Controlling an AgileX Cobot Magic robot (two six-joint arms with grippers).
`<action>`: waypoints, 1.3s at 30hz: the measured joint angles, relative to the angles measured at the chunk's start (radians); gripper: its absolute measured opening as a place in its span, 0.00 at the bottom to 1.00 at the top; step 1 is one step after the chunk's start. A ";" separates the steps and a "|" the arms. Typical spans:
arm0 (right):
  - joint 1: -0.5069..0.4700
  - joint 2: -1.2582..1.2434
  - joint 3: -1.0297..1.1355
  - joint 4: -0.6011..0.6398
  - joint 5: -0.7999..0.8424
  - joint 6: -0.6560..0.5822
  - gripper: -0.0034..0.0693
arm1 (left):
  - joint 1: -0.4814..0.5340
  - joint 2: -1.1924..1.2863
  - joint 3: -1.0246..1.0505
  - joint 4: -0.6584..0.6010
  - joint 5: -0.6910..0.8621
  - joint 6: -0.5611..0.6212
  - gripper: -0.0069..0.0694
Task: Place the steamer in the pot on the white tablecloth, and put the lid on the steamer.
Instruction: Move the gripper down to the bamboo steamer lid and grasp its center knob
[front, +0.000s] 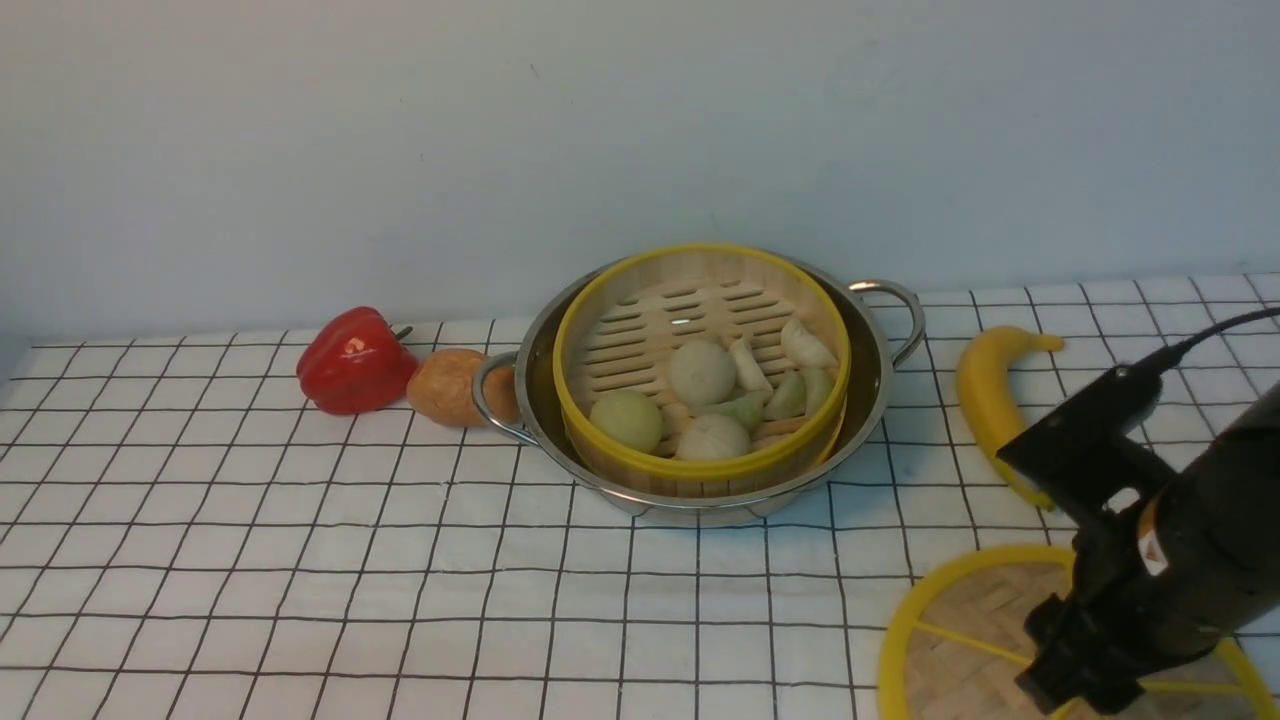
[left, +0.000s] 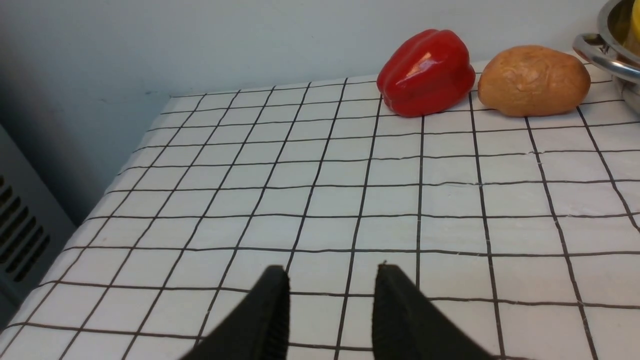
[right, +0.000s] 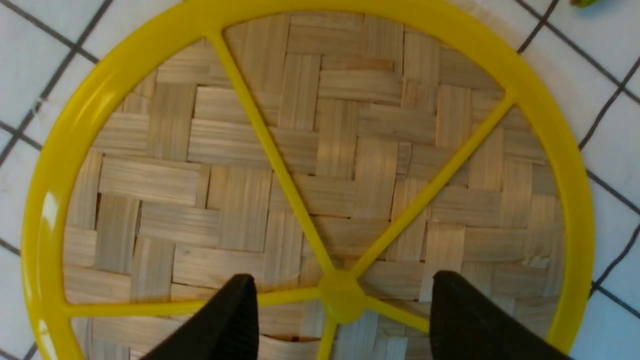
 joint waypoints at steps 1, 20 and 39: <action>0.000 0.012 0.001 0.000 0.000 0.007 0.63 | 0.000 0.000 0.000 0.000 0.000 0.000 0.40; -0.061 0.024 0.077 0.013 -0.059 0.021 0.44 | 0.000 0.000 0.000 0.000 0.000 0.001 0.41; -0.061 0.024 0.079 0.063 -0.100 -0.027 0.24 | 0.000 0.000 0.000 0.000 0.000 0.001 0.41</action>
